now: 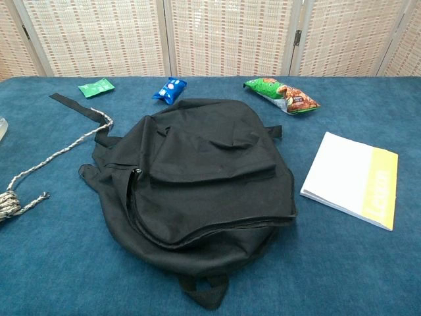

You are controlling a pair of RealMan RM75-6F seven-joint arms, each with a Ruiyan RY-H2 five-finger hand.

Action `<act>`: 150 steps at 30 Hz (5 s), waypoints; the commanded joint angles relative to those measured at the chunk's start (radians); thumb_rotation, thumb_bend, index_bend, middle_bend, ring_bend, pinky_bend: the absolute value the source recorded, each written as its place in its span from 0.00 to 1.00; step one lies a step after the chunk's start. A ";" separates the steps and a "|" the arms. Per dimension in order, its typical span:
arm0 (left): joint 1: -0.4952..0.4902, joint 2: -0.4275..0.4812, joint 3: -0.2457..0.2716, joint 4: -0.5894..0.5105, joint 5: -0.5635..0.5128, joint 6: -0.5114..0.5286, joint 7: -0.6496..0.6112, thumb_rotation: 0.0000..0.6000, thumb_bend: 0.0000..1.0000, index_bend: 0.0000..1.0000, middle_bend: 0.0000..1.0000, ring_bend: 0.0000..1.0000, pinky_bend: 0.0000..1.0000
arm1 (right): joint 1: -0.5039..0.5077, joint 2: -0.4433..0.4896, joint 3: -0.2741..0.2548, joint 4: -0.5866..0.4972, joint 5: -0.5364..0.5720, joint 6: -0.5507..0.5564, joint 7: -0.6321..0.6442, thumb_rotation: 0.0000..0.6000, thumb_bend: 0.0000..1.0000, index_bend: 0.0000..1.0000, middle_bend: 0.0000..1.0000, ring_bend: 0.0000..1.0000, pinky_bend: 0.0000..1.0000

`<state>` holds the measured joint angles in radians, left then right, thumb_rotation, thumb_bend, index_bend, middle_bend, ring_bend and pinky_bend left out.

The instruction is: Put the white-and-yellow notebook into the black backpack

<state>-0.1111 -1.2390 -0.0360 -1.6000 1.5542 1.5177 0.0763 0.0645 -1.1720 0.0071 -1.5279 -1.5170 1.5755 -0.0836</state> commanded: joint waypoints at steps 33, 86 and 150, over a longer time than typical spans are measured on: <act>-0.004 -0.001 0.007 -0.017 -0.053 -0.053 0.019 1.00 0.21 0.18 0.11 0.11 0.02 | 0.326 -0.348 0.016 0.518 -0.086 -0.440 0.059 1.00 0.34 0.00 0.08 0.14 0.11; 0.001 0.002 0.013 -0.002 -0.060 -0.065 -0.009 1.00 0.21 0.17 0.11 0.10 0.01 | 0.407 -0.428 -0.030 0.612 -0.067 -0.505 0.058 1.00 0.34 0.00 0.07 0.14 0.10; 0.008 0.012 0.017 -0.006 -0.048 -0.060 -0.036 1.00 0.21 0.17 0.11 0.10 0.01 | 0.509 -0.552 0.064 0.636 -0.082 -0.310 0.117 1.00 0.37 0.34 0.20 0.28 0.23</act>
<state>-0.1030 -1.2268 -0.0185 -1.6063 1.5059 1.4580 0.0403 0.5740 -1.7236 0.0710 -0.8942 -1.5993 1.2631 0.0323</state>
